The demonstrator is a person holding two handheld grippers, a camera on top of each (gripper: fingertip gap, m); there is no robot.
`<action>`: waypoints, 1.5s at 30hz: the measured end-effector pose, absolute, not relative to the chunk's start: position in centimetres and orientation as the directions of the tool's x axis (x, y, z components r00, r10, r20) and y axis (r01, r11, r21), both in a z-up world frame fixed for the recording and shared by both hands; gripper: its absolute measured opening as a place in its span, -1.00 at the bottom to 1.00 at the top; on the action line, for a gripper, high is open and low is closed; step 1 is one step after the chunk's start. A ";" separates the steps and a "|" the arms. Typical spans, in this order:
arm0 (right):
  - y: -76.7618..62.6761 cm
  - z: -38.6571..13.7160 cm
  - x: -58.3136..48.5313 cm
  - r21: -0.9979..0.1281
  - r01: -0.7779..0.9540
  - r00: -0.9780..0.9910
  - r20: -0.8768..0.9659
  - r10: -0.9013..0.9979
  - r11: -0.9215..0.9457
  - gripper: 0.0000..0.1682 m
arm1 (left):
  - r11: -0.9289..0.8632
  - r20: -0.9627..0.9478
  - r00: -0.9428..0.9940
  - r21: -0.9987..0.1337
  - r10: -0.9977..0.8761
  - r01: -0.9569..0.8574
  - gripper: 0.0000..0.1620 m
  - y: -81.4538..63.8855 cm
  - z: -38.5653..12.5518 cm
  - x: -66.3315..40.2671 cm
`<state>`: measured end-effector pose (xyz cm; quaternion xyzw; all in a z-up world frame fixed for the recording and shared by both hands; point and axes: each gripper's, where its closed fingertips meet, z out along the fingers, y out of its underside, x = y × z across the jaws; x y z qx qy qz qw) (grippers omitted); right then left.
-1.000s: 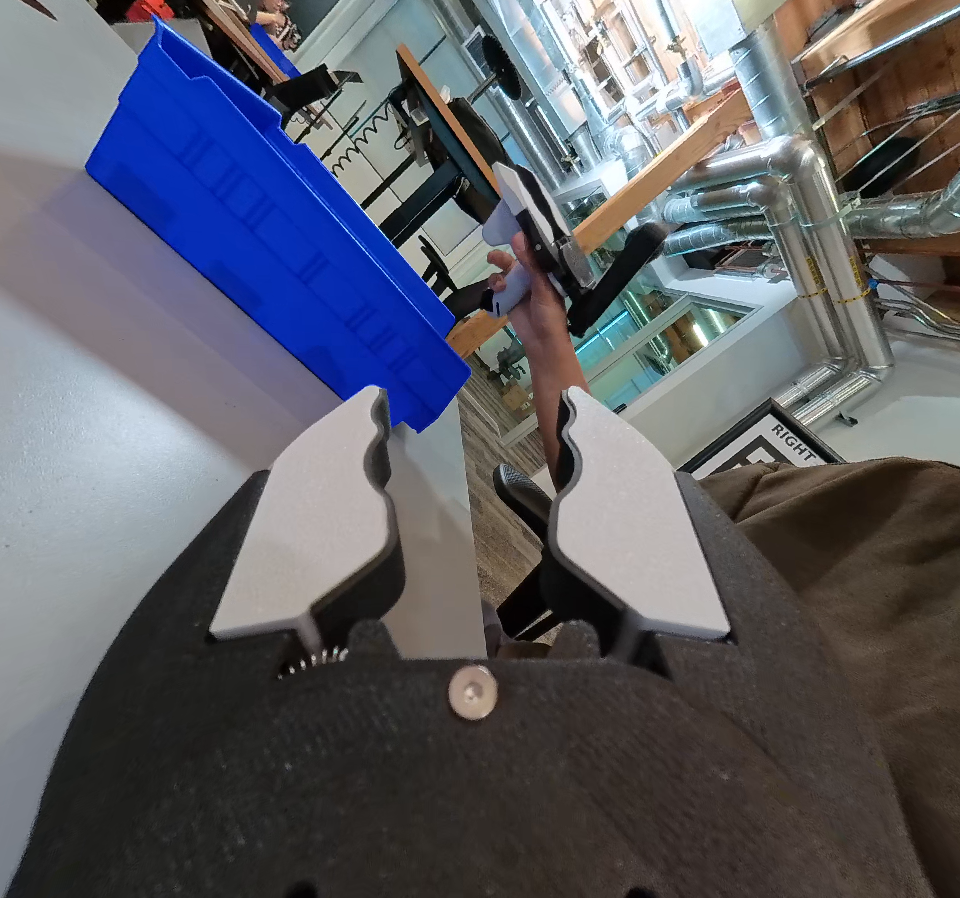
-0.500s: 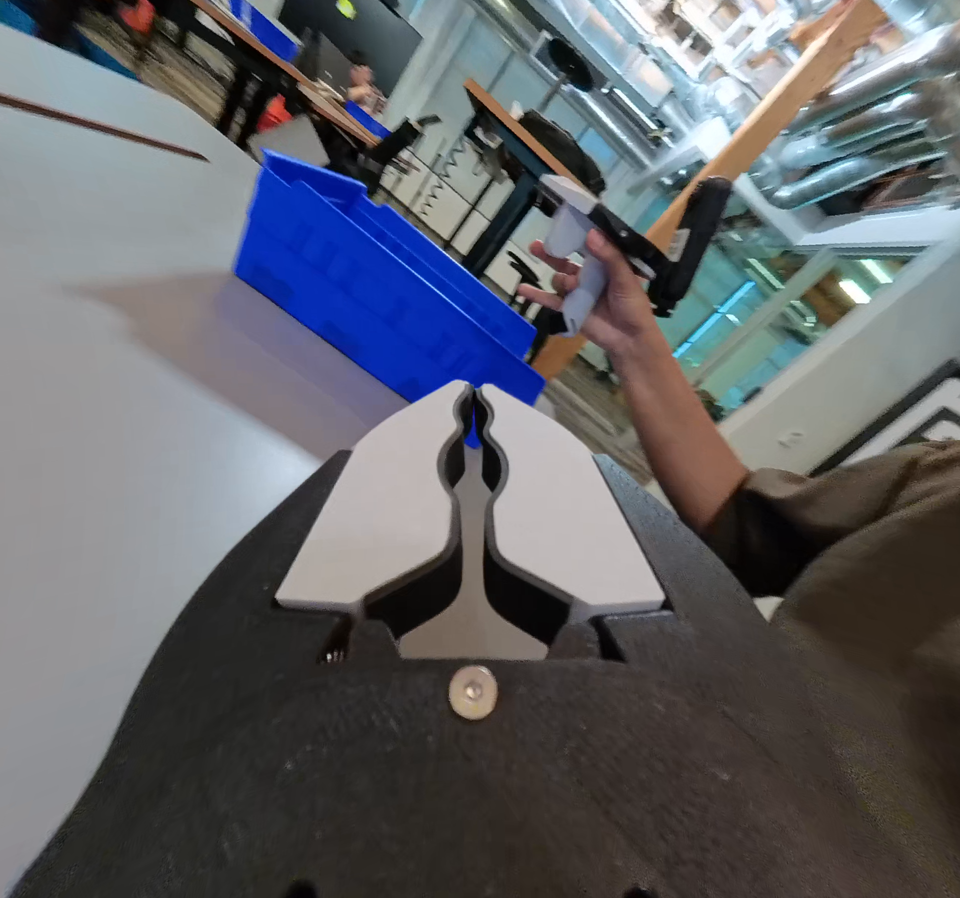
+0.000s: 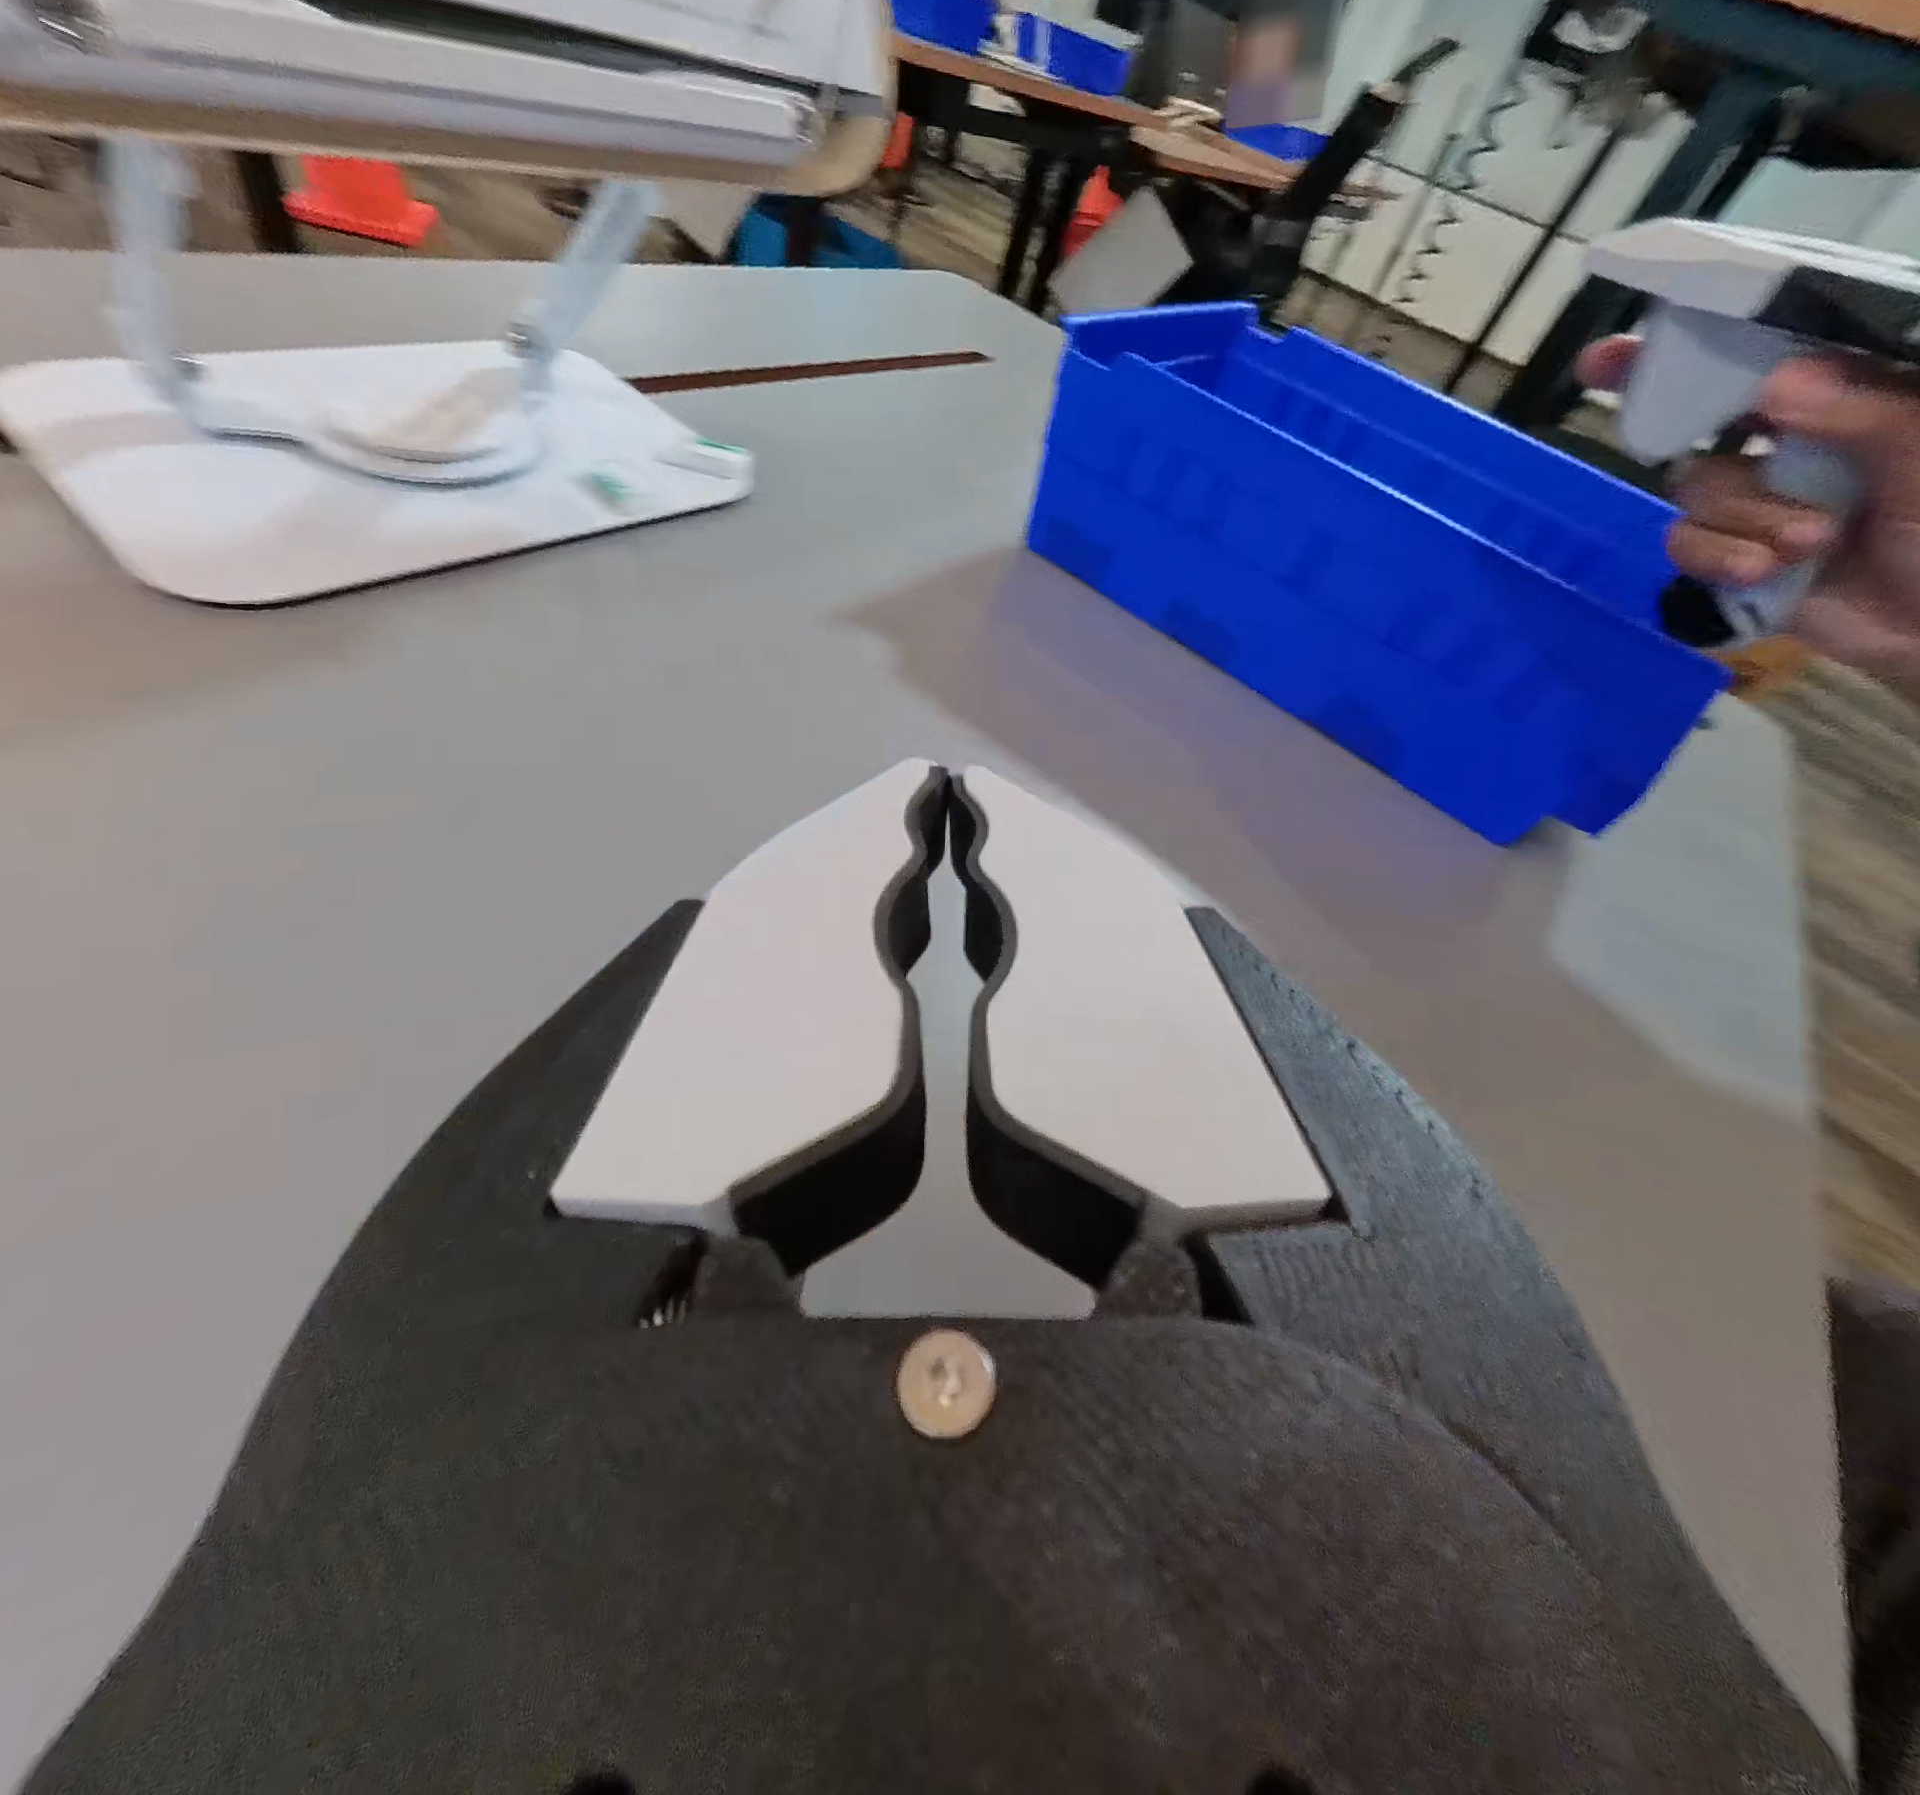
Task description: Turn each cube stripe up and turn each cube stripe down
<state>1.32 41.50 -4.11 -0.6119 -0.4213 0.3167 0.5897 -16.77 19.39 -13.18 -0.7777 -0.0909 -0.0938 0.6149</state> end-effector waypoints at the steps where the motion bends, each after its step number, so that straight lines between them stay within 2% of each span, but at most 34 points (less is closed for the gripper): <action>1: 41.2 -4.1 1.3 -0.987 0.145 0.434 0.120 0.893 0.063 -1.00 | -0.219 0.249 0.967 -0.942 0.055 0.255 -0.98 19.1 -13.0 -17.5; 6: 41.0 -4.3 2.5 -0.991 0.133 0.402 0.053 0.914 -0.001 -1.00 | -0.107 0.277 0.948 -0.949 0.157 0.295 -0.99 18.3 -10.7 -19.7; 8: 41.4 -4.3 3.3 -0.992 0.124 0.398 0.013 0.917 -0.039 -1.00 | -0.080 0.182 0.924 -0.972 0.336 0.221 -0.99 17.3 -10.7 -22.1; 11: 42.6 -4.1 4.7 -0.989 0.065 0.411 -0.097 0.906 -0.136 -1.00 | -0.073 0.047 0.897 -0.993 0.440 0.088 -0.99 16.6 -9.8 -23.4; 14: 43.7 -4.0 5.9 -0.979 -0.005 0.422 -0.186 0.887 -0.203 -1.00 | -0.061 0.035 0.906 -0.996 0.422 0.066 -0.98 16.7 -9.2 -22.6; 20: 44.6 -4.1 7.0 -0.997 0.065 0.521 0.005 0.854 -0.034 -0.99 | 0.059 0.056 0.897 -0.998 0.438 0.033 -1.00 15.6 -6.4 -22.3; 23: 43.8 -3.9 6.6 -0.998 0.038 0.487 -0.025 0.873 -0.050 -1.00 | 0.053 0.038 0.890 -0.998 0.454 0.015 -1.00 15.5 -6.4 -22.5; 29: 44.2 -4.2 7.8 -0.997 0.048 0.492 -0.032 0.870 -0.064 -1.00 | 0.124 0.181 0.950 -0.980 0.253 0.154 -1.00 16.7 -6.0 -21.4; 33: 45.7 -3.7 10.2 -0.995 0.011 0.539 -0.079 0.839 -0.101 -1.00 | 0.089 0.134 0.966 -0.989 0.220 0.117 -1.00 17.1 -6.3 -21.7; 34: 46.3 -3.7 11.0 -0.993 0.001 0.567 -0.097 0.818 -0.118 -0.97 | 0.075 0.124 0.968 -0.991 0.218 0.110 -1.00 17.3 -6.6 -21.9; 35: 46.9 -3.9 11.8 -0.992 -0.006 0.596 -0.105 0.796 -0.126 -0.84 | 0.067 0.120 0.969 -0.992 0.214 0.108 -1.00 17.6 -6.8 -22.1; 41: 48.9 -6.0 16.1 -0.986 0.068 0.680 -0.065 0.730 -0.151 -0.54 | 0.041 0.160 0.964 -0.987 0.214 0.155 -1.00 19.8 -7.8 -23.1; 45: 49.9 -9.2 18.8 -0.960 0.109 0.723 -0.101 0.684 -0.257 -0.32 | 0.032 0.202 0.961 -0.979 0.189 0.199 -1.00 21.7 -8.4 -22.8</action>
